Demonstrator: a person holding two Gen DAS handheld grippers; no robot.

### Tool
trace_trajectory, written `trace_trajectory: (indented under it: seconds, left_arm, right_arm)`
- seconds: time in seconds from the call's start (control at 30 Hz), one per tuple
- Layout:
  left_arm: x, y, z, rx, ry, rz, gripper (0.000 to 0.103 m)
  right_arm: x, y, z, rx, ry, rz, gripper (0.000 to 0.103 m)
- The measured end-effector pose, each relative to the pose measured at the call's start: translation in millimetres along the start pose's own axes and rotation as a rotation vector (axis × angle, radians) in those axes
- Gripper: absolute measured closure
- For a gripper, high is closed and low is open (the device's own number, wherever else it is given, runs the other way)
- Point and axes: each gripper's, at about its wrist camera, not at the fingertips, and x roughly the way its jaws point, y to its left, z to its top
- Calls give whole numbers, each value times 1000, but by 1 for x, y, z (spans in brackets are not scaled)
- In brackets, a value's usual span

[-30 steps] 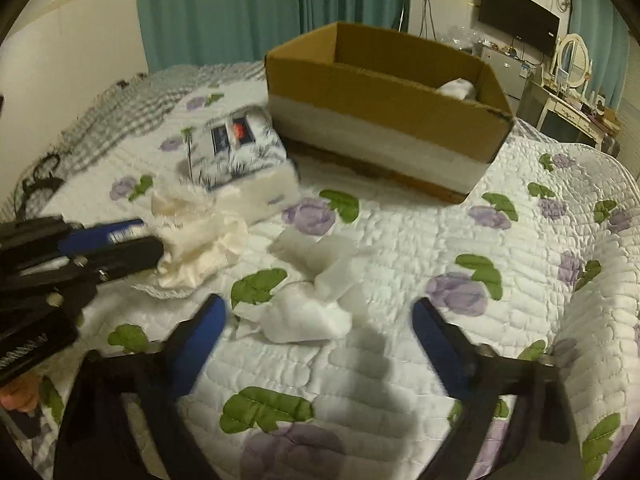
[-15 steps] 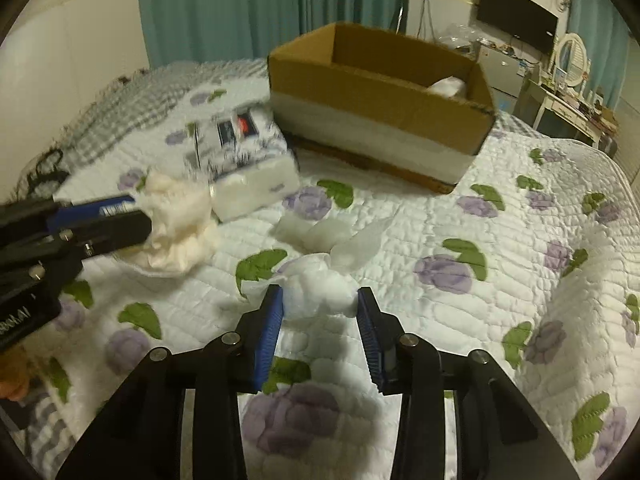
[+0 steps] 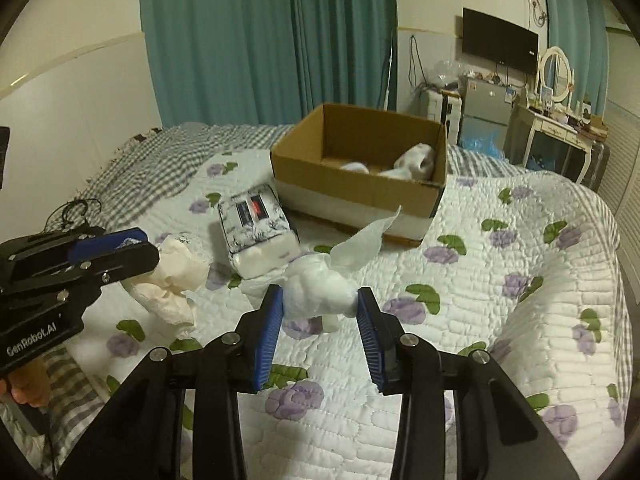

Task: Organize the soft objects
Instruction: 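Carry both items over the box and open both tools to drop them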

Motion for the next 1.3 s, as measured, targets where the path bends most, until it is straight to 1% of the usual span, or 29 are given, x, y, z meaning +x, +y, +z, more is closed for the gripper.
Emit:
trace_trajectory:
  seconds: [0.23,0.4,0.57,0.73,0.83,0.93,1.07,1.2,1.3]
  left_arm:
    - [-13,-12,26,49,-41,26,87]
    - [-13,-25,51,97,-68,38,87]
    - [1,-29,88,92,-95,24,87]
    - [26,-30,136,86,-140,44,87]
    - [40,-32,160,106,-164,79,87]
    - [63,-34,186,158,-185,121,87]
    - [96,-26,205,160,-174,123,87]
    - [135,-16,203,174,-128,149,87]
    - [161,-9,195,166,-90,139,87]
  right_arm:
    - [-10,-8,11,12,-30,19,66]
    - [-13,-20,30,16,-60,19,66]
    - [-10,-41,63,19,-85,6,66]
    - [-1,-61,109,-5,-126,-34,66]
    - [12,-72,139,-3,-143,-37,66]
    - [31,-79,166,-20,-155,-59,66]
    - [66,-88,191,-16,-134,-62,66]
    - [105,-96,199,-13,-89,-64,66]
    - [134,-101,194,-16,-55,-79,66]
